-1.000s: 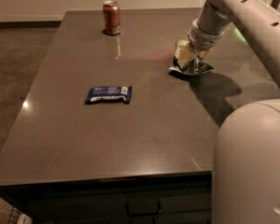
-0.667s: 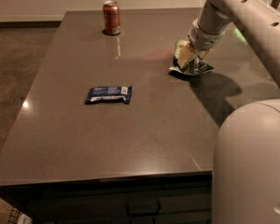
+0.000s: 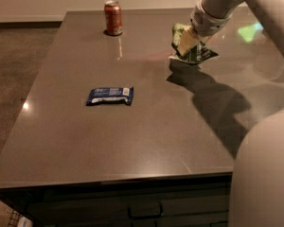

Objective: Pick green jalapeno chip bag

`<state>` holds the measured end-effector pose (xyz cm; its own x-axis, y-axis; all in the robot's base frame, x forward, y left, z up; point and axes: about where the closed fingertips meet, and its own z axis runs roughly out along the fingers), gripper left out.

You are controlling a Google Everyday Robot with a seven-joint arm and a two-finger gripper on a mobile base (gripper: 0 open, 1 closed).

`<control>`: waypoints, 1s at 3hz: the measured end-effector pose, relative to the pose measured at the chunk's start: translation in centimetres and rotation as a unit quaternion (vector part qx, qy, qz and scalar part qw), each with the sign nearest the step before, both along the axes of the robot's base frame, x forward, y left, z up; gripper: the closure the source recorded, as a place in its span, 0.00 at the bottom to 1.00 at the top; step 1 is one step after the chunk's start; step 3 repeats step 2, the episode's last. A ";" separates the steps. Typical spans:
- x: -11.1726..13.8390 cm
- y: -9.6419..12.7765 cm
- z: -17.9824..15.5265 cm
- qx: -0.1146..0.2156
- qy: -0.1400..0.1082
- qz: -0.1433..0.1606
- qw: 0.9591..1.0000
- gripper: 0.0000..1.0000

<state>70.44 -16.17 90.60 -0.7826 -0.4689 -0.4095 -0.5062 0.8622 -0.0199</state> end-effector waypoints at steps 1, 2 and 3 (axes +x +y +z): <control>-1.1 1.1 4.1 0.004 -0.035 0.024 0.999 1.00; -1.1 1.1 4.1 0.004 -0.035 0.024 0.999 1.00; -1.1 1.1 4.1 0.004 -0.035 0.024 0.999 1.00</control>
Offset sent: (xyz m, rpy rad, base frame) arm -0.0180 0.0114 0.0614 0.0193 -0.1026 0.0601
